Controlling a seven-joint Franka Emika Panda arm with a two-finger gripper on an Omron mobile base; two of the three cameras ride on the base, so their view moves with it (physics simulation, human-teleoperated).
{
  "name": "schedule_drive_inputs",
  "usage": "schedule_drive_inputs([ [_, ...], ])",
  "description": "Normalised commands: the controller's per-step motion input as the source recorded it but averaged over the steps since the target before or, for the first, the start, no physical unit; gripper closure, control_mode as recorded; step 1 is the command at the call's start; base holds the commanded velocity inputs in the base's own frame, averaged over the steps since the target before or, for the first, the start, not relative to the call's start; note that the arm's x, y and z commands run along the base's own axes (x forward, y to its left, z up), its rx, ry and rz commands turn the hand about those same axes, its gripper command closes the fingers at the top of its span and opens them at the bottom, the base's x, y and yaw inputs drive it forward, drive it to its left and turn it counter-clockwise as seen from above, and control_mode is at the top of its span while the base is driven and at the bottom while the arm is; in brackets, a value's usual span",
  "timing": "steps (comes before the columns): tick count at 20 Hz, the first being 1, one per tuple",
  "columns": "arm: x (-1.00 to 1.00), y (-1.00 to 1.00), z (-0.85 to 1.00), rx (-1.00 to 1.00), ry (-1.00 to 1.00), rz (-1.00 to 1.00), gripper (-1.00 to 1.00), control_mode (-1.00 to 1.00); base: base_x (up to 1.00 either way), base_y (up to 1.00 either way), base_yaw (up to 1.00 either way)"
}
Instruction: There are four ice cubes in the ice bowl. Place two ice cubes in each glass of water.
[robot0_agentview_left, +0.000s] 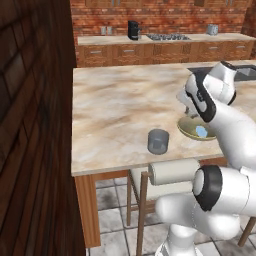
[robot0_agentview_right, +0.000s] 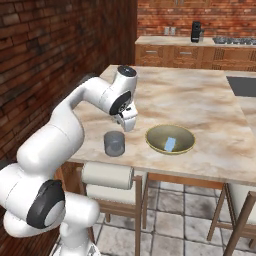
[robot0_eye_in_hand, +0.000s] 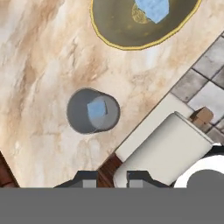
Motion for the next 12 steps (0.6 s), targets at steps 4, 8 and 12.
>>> schedule_drive_inputs([
  [4,0.36,0.36,-0.07,0.00,0.00,0.14,1.00,-1.00,0.00,0.00,0.00],
  [8,0.61,0.29,-0.24,-0.01,0.04,0.12,1.00,-1.00,0.00,0.00,0.00],
  [12,0.57,0.27,-0.42,-0.07,0.09,0.12,1.00,-1.00,0.00,0.00,0.00],
])
